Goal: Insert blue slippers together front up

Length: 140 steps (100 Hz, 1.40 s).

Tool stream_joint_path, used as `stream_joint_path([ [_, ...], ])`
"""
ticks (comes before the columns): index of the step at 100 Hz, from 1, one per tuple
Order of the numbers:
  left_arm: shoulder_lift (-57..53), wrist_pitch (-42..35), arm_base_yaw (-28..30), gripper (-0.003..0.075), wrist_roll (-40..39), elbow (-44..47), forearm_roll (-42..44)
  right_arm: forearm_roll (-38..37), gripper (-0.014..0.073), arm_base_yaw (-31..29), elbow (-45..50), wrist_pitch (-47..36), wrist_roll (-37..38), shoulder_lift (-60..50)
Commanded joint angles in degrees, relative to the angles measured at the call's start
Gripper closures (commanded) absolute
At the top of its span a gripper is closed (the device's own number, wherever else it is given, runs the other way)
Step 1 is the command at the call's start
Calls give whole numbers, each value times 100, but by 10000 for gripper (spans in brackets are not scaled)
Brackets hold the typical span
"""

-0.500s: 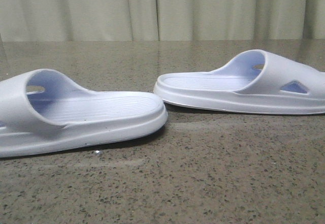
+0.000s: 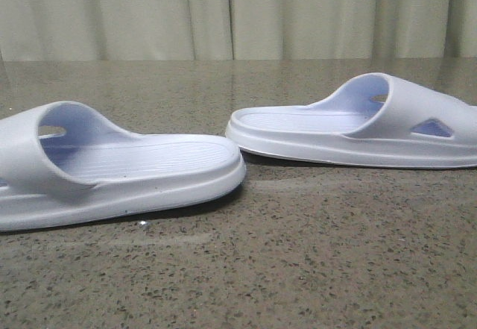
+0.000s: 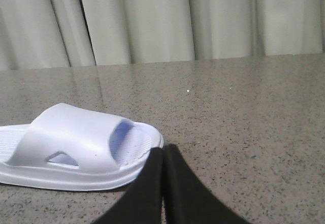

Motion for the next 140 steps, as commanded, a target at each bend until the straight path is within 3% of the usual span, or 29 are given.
stream_joint_path([
  [1, -177, -477, 23, 704, -60, 55, 2, -57, 701, -25, 123, -492, -17, -120],
  [126, -177, -524, 23, 704, -60, 55, 2, -57, 701, -25, 123, -611, -17, -120],
  [140, -177, -689, 13, 704, -71, 55, -751, -57, 701, -25, 123, -877, -17, -120],
])
